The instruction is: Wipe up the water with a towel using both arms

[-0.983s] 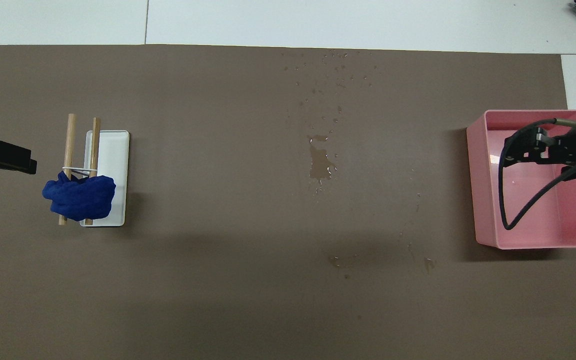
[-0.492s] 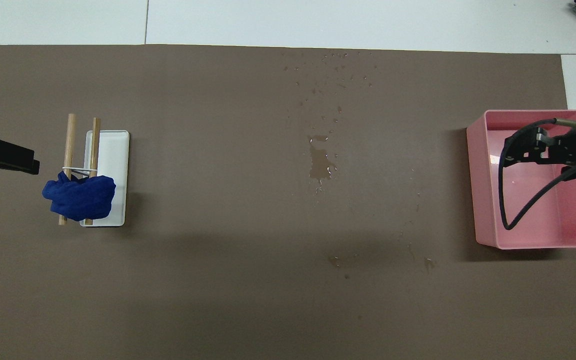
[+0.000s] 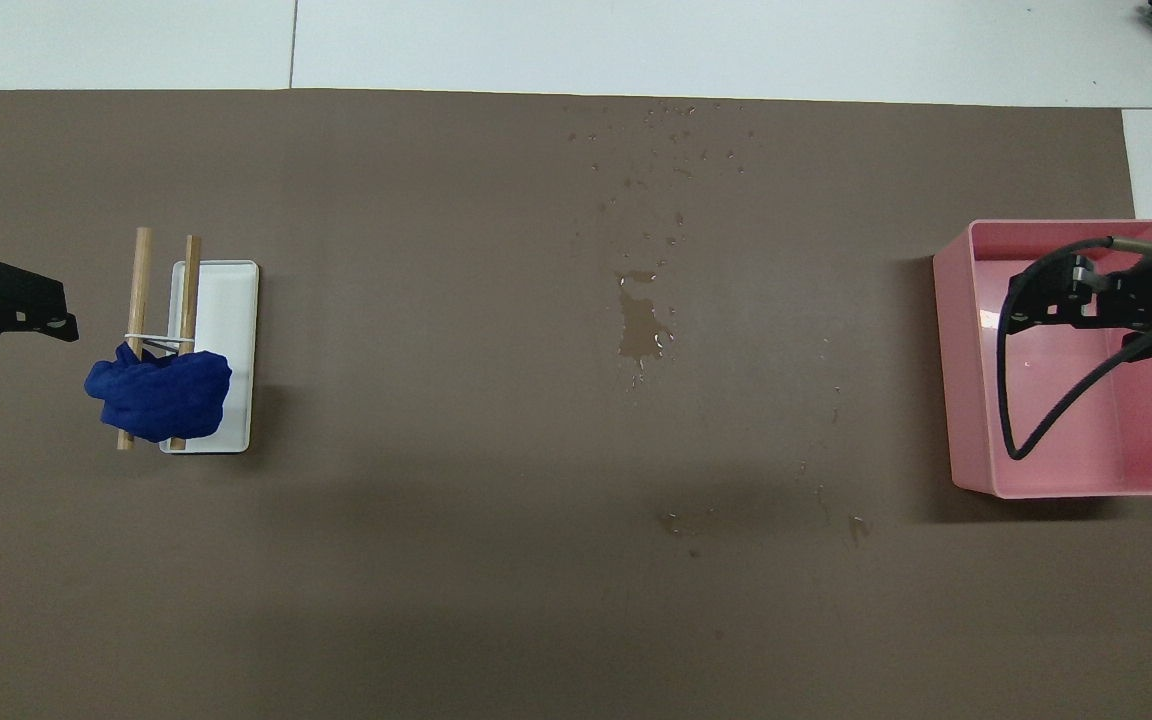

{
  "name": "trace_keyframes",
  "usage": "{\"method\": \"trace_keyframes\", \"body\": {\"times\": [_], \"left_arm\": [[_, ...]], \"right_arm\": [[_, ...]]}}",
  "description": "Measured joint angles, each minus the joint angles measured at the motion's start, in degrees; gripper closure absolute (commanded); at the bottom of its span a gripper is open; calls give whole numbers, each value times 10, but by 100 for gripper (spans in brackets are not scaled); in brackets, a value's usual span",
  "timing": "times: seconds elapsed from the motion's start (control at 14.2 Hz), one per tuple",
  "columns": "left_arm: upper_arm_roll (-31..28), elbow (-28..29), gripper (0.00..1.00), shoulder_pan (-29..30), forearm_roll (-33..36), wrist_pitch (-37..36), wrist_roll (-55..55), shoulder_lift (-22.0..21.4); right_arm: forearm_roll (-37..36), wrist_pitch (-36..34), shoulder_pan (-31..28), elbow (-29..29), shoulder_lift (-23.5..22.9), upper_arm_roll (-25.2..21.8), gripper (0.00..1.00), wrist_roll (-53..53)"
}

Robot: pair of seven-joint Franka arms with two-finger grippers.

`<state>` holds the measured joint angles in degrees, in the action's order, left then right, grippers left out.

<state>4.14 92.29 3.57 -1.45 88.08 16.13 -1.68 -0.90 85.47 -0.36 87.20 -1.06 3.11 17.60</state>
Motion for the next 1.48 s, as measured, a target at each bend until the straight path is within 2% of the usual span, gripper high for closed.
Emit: {"method": "trace_keyframes", "body": {"times": [0.42,0.77,1.12,1.48], "left_arm": [[-3,113,0,17,0,88,215,-48],[-4,209,0,35,0,169,333,-92],[-3,270,0,39,0,235,464,-98],[-2,313,0,39,0,293,509,-83]], "right_arm": [[0,0,0,0,0,0,0,0],[0,0,0,0,0,0,0,0],[0,0,0,0,0,0,0,0],[0,0,0,0,0,0,0,0]]}}
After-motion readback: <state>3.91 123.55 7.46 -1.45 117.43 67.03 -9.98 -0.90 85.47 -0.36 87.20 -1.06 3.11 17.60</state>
